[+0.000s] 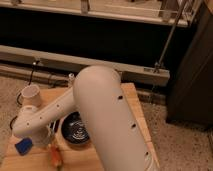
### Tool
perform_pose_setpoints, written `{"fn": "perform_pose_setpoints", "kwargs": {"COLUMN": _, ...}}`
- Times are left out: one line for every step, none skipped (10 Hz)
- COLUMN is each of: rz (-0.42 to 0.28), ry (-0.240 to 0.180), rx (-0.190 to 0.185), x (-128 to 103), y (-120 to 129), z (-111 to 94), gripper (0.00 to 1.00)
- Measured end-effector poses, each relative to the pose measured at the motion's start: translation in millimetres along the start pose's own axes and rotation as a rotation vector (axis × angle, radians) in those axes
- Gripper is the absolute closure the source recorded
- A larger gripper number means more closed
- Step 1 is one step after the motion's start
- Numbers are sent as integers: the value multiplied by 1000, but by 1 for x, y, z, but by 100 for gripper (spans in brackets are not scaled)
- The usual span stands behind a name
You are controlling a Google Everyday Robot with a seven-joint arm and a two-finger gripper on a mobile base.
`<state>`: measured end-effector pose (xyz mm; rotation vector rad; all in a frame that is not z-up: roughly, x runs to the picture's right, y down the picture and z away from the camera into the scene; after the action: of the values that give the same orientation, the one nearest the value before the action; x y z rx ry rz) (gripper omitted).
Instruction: Place the pepper on the white sponge
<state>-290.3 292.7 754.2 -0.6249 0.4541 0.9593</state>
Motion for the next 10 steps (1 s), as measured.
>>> {"fn": "perform_pose_setpoints", "kwargs": {"rz": 1, "ry": -12, "rx": -5, "x": -3, "y": 0, "z": -7, "gripper": 69}}
{"fn": "perform_pose_setpoints", "kwargs": {"rz": 8, "ry": -34, "rx": -10, "x": -10, "y": -2, "z": -20, "gripper": 69}}
{"fn": "perform_pose_setpoints", "kwargs": {"rz": 9, "ry": -52, "rx": -11, "x": -17, "y": -3, "z": -33, "gripper": 69}}
{"fn": "perform_pose_setpoints", "kwargs": {"rz": 4, "ry": -67, "rx": -13, "x": -24, "y": -1, "z": -45, "gripper": 69}}
{"fn": "perform_pose_setpoints", "kwargs": {"rz": -7, "ry": -83, "rx": -10, "x": -34, "y": 4, "z": -62, "gripper": 69}}
{"fn": "perform_pose_setpoints", "kwargs": {"rz": -21, "ry": -94, "rx": -6, "x": -42, "y": 12, "z": -75, "gripper": 69}}
{"fn": "perform_pose_setpoints", "kwargs": {"rz": -32, "ry": -98, "rx": -4, "x": -48, "y": 19, "z": -83, "gripper": 69}}
{"fn": "perform_pose_setpoints", "kwargs": {"rz": -51, "ry": -103, "rx": -1, "x": -59, "y": 32, "z": -93, "gripper": 69}}
{"fn": "perform_pose_setpoints", "kwargs": {"rz": -64, "ry": -105, "rx": -3, "x": -66, "y": 43, "z": -98, "gripper": 69}}
{"fn": "perform_pose_setpoints", "kwargs": {"rz": -75, "ry": -107, "rx": -11, "x": -73, "y": 53, "z": -102, "gripper": 69}}
